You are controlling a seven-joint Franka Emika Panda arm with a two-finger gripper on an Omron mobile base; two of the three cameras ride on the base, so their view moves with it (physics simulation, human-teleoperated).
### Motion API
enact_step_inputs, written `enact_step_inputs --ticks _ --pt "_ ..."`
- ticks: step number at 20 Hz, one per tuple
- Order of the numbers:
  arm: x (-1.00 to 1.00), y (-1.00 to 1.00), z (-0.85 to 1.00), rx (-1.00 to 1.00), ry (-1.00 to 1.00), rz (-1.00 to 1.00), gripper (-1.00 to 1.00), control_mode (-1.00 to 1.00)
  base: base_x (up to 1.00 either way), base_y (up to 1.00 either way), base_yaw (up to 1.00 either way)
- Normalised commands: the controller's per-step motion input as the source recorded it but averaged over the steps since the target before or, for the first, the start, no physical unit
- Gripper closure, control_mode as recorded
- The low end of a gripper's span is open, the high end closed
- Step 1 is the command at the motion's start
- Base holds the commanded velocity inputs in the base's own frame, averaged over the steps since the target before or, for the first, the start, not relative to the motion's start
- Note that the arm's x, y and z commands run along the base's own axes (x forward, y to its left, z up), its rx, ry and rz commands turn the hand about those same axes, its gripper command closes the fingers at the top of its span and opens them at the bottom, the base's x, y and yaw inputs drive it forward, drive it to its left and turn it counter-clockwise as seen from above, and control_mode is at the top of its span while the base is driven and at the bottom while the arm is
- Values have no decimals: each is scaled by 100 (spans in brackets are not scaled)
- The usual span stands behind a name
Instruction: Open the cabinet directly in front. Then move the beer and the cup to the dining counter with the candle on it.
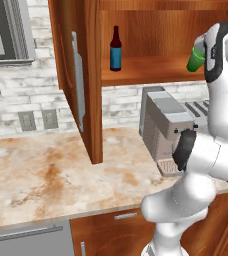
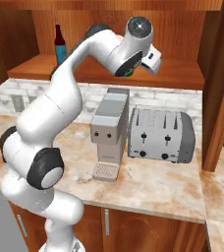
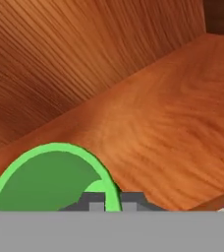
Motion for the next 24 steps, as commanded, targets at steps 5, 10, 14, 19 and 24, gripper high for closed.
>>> enact_step_inputs --ticks 5,10,14,19,24 --pt "-100 100 -80 0 -19 -2 100 -100 0 0 0" --pt "-100 87 82 0 40 6 100 -100 0 0 0" --pt "-100 77 64 -2 54 7 100 -100 0 0 0" --pt "-100 92 -44 6 35 14 100 -100 0 0 0" --pt "-67 39 -46 45 -2 1 100 -100 0 0 0"
